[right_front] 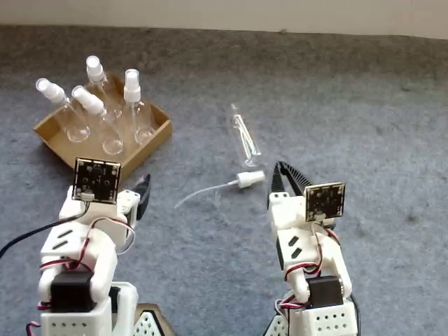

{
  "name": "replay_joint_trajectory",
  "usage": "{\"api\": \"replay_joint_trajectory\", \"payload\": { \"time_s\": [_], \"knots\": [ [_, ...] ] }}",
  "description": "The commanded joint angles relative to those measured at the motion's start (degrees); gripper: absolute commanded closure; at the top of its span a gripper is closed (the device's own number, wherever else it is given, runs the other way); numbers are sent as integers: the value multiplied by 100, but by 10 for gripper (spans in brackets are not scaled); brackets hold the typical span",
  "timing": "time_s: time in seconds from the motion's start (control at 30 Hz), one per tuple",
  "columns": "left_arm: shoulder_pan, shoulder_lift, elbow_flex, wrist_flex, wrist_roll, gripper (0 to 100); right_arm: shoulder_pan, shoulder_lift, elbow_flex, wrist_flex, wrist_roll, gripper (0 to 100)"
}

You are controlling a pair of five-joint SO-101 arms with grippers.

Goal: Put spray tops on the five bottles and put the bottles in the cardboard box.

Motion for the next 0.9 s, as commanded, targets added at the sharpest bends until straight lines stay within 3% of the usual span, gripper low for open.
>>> {"api": "replay_joint_trajectory", "payload": {
  "time_s": [0.0, 0.23, 0.57, 0.87],
  "knots": [
    [374, 848, -1604, 642, 396, 772, 66, -31, 646, -154, -53, 990],
    [1349, 3248, -3582, 1574, 809, 772, 75, -40, 646, -22, -44, 990],
    [2484, 6220, -5323, 1609, 2057, 768, 84, -31, 646, -4, -18, 990],
    [2765, 8822, -7134, 1618, 2760, 758, 84, -31, 646, 4, -9, 990]
  ]
}}
